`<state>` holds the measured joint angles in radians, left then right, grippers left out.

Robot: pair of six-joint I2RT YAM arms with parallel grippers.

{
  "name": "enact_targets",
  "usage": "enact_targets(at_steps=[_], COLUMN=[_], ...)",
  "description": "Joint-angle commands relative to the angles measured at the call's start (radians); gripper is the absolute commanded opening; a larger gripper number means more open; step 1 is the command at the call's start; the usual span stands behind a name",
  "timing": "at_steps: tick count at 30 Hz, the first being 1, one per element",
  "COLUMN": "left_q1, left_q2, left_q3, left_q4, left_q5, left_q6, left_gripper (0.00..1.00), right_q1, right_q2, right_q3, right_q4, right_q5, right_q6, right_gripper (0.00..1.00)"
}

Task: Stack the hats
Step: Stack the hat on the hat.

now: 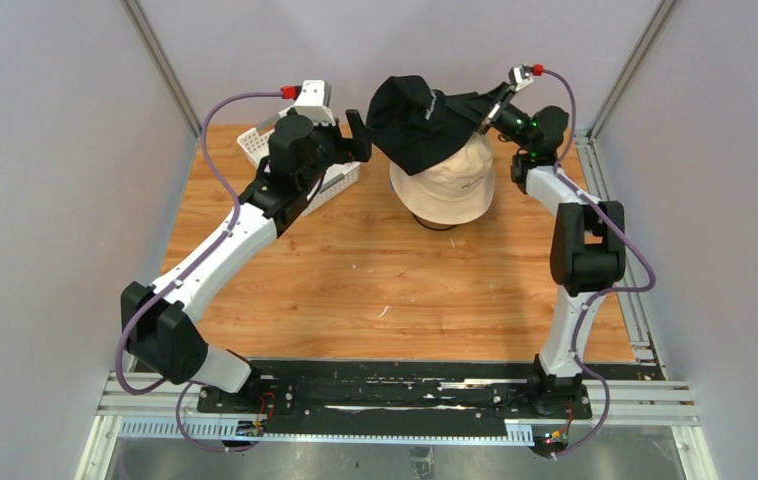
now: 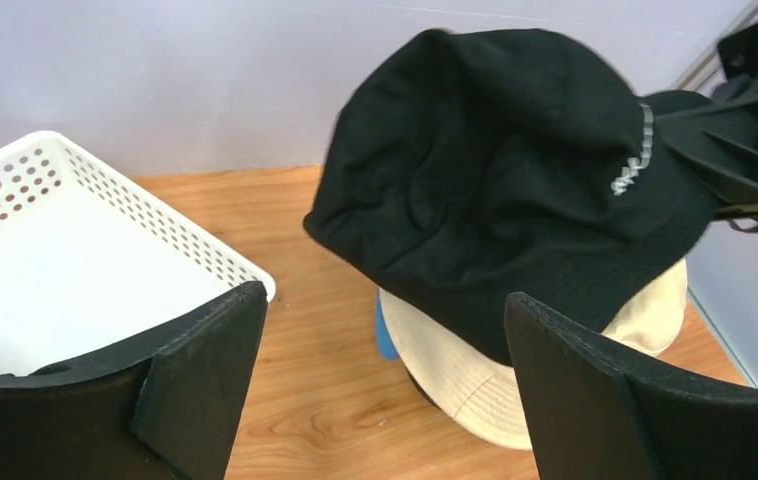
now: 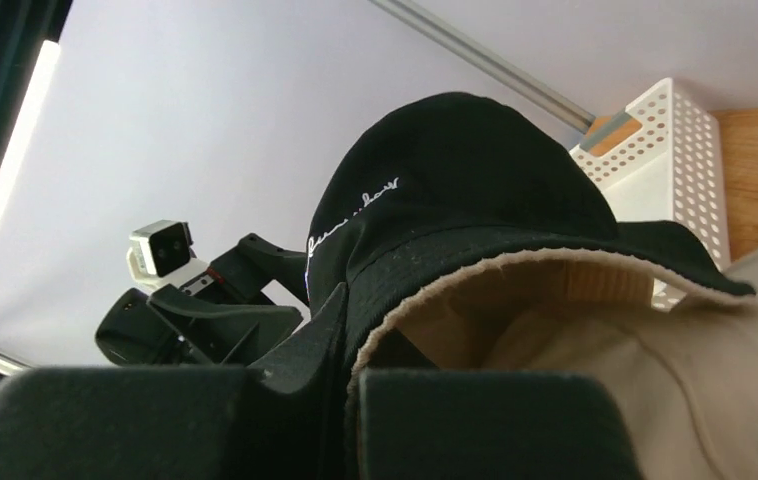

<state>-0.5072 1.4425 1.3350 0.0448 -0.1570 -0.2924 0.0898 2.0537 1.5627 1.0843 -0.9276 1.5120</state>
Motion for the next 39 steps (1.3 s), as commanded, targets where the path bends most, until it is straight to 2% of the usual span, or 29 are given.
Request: enact_targets(at_steps=[1,7,14,23,26,34,37,39], left_q1=[-0.002,-0.002,-0.003,-0.002,-0.002,0.004,0.039,0.073], left_q2=[0.004,0.028,0.034,0.068,0.091,0.240,0.302,0.340], left_q3=[-0.006,-0.005,-0.008,-0.002,-0.010,0.028,0.039,0.027], left_q4=[0.050,0.060,0.063,0.091,0.118,0.188,0.252,0.350], left_q5=[0.014,0.024,0.030,0.057,0.049,0.004,0.072,0.146], left_q6=[-0.020,-0.032,-0.039,-0.056,-0.062,-0.063,-0.141,-0.202], left_gripper=[0.93,0.92,0.92,0.92,0.92,0.93,0.93,0.93], right_q1=[-0.076,-0.133,-0.171,-0.212,-0.213,-0.244,-0.248,-0.251], right_q2=[-0.165,-0.225,-0.310,-0.442,-0.448,-0.364,-0.344,-0.334], right_q3=[-0.145,-0.257,-0.423,-0.640,-0.667,-0.668,-0.664,-0.657], right_q4=[0.190,0.310,0.291,0.074,0.003,0.005,0.024,0.030], right_q5=[0.014,0.009,-0.011,-0.003,0.011,0.026,0.023,0.020], right_q6=[-0.010,0.088,0.034,-0.196,-0.274,-0.309,-0.303,-0.304], right_gripper=[0.01,0.01,0.01,0.01,0.01,0.01,0.01,0.01])
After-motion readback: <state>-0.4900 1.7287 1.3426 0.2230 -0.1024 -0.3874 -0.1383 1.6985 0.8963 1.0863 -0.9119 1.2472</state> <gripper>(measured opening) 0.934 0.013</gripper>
